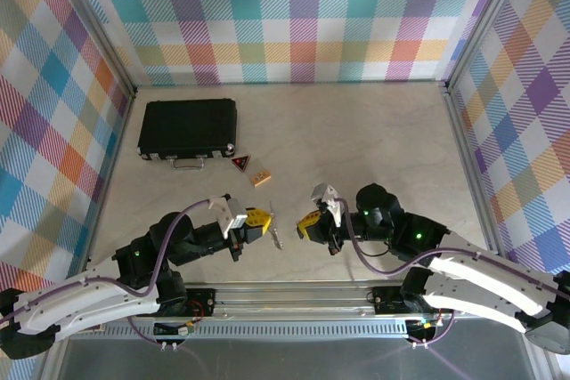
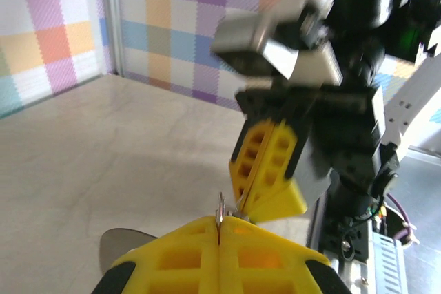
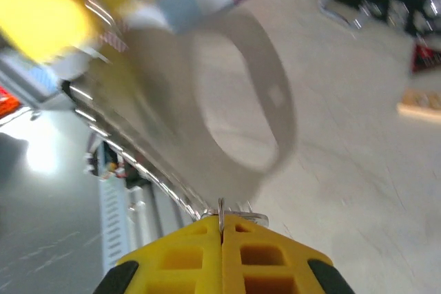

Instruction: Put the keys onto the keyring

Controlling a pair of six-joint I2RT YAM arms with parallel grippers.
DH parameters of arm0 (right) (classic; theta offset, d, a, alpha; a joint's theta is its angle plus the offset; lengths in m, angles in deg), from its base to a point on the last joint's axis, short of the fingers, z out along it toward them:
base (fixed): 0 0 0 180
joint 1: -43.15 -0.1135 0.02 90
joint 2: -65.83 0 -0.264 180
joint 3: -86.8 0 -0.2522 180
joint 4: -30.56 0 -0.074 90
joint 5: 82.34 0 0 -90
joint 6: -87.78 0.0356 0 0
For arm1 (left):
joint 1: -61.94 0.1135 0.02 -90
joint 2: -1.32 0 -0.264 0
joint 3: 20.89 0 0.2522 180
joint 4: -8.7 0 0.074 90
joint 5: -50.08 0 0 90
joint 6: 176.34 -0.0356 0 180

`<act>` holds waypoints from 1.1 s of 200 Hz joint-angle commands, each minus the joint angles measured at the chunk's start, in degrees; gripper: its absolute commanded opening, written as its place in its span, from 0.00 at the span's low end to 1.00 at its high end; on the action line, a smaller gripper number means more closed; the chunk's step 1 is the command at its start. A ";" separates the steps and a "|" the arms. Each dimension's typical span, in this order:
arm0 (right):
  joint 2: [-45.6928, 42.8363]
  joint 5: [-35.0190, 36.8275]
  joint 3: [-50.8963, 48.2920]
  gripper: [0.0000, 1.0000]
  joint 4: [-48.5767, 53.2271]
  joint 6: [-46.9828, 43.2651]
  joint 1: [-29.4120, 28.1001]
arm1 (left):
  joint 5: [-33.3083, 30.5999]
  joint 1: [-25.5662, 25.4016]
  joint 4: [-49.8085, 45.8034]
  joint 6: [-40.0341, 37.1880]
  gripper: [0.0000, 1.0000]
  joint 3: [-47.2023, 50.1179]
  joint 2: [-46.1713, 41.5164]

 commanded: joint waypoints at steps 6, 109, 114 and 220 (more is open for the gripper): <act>3.31 6.74 -4.77 0.00 -4.28 6.75 1.24 | -3.99 -0.31 -0.41 1.05 0.00 1.53 -3.18; 28.50 8.47 -2.69 0.00 -5.51 8.33 2.45 | -5.04 -0.27 -2.49 1.38 0.00 3.05 -6.39; 29.35 8.43 -2.20 0.00 -5.26 8.33 2.53 | -5.05 -0.27 -2.53 1.39 0.00 3.19 -6.58; 35.79 7.09 0.01 0.12 -5.36 10.50 4.17 | -4.92 -0.27 -2.22 1.22 0.00 3.78 -8.09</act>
